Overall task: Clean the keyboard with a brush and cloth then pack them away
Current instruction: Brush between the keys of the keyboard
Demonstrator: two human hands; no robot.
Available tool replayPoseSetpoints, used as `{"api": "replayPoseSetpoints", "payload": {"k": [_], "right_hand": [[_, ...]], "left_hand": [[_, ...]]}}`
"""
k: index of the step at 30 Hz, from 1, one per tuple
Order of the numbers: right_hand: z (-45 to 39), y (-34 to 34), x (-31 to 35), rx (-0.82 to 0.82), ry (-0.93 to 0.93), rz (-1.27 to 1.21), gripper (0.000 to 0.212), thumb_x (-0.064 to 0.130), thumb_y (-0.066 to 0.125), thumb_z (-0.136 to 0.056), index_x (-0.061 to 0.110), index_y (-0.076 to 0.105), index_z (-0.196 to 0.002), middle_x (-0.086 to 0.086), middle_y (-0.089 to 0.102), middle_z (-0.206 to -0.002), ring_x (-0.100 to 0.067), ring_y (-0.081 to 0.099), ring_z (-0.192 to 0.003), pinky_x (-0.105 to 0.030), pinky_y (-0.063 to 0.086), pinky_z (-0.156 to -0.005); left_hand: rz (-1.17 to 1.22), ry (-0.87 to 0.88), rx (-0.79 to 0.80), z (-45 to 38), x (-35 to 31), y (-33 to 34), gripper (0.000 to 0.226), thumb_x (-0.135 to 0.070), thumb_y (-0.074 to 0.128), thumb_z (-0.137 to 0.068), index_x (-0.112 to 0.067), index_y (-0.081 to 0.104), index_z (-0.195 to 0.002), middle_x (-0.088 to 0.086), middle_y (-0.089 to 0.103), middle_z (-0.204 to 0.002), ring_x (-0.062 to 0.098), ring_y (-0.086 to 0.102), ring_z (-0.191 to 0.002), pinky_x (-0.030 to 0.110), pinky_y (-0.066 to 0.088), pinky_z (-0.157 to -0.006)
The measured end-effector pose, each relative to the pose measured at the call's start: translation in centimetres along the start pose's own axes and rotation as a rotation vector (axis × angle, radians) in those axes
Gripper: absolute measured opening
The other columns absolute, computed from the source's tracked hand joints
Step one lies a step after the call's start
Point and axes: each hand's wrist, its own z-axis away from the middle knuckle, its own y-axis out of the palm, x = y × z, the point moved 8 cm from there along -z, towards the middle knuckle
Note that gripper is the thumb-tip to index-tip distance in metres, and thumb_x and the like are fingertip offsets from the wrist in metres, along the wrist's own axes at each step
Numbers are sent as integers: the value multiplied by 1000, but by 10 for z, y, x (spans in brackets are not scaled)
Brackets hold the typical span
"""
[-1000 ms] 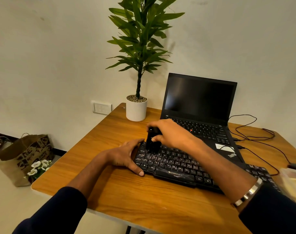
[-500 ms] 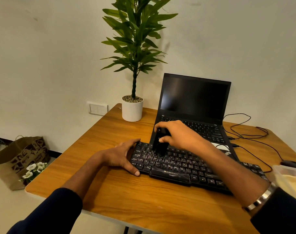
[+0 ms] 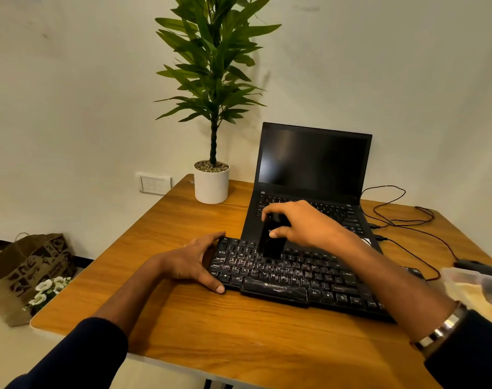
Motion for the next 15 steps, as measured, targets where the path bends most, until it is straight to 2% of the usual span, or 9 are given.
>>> {"api": "replayPoseSetpoints", "payload": {"k": [2,5,8,11,15], "right_hand": [[1,-14,-8,-64,26,-22,35,21,68,-85,32,58,-117,2,58,-110,-19,55,-105,-30,44,-86],[2,-28,-26,-169,102,16,37,18,68,-85,30,58,-119,-4,59,-117,-23,55,-109,-37,46,-93],[8,-15,-32,-127,118,59,37,18,68,-85,30,57,-118,-4,60,-117,-24,56,-110,-38,46,-94],[14,-5,-26,-74,78,52,34,18,68,-85,30,58,-116,-1,61,-112,-22,57,-105,-36,46,-89],[17,-14,-26,8,67,11,33,22,69,-84,32,59,-114,0,60,-114,-19,53,-108,-33,43,-88]], "left_hand": [[-2,2,0,0,0,0,136,-62,92,-40,-53,9,-148,-4,24,-152,22,30,-137,50,37,-113],[-3,5,0,-1,0,0,136,-61,92,-41,-53,9,-148,-4,25,-152,21,31,-137,50,37,-113],[0,8,1,-1,0,0,136,-61,92,-41,-52,9,-148,-4,25,-151,21,32,-136,49,37,-113],[10,14,10,-1,0,0,135,-60,92,-42,-51,9,-149,-4,26,-151,22,32,-136,49,37,-113],[14,28,6,-1,0,1,134,-58,93,-44,-52,10,-148,-5,29,-149,20,34,-135,48,38,-112]]}}
